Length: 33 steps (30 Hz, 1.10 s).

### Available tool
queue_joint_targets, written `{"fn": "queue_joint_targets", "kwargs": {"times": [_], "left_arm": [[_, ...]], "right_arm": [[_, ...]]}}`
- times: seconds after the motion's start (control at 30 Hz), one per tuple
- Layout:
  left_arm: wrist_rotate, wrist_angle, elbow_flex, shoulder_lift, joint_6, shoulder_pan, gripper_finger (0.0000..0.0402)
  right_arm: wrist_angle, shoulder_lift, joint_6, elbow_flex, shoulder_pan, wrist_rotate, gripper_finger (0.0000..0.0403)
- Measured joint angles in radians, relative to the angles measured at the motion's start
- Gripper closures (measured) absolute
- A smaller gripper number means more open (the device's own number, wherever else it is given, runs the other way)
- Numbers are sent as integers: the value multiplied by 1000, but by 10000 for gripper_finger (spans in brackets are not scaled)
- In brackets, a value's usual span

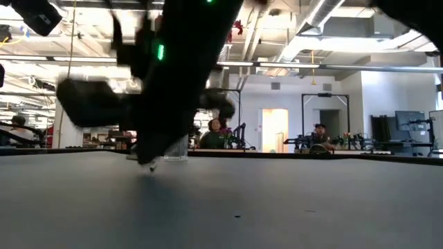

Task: Sort flowers into vase by color
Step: Put the black tulip into the green vase

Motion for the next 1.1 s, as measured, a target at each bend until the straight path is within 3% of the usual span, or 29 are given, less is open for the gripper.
{"fn": "queue_joint_targets", "kwargs": {"times": [0.17, 0.33, 0.5, 0.63, 0.8, 0.97, 1.1], "left_arm": [[-23, 9, 8, 0, -4, 0, 299], [-35, 9, 11, 0, -61, 0, 299], [-35, 8, 11, 0, -93, 0, 299], [-37, 8, 11, 0, -119, 0, 299], [-38, 7, 11, 0, -142, 0, 299], [-38, -1, 11, 0, -142, 0, 299], [-38, -1, 11, 0, -143, 0, 299]], "right_arm": [[-57, -78, 9, -22, 66, 86, 386], [-65, -100, 148, -59, 80, 211, 381], [213, -79, -82, -75, -8, 46, 372], [218, -75, -133, -85, -75, 22, 354], [219, -77, -141, -83, -150, -33, 295], [225, -75, -130, -108, -176, 29, 203], [357, -76, -133, -176, -177, -5, 146]]}}
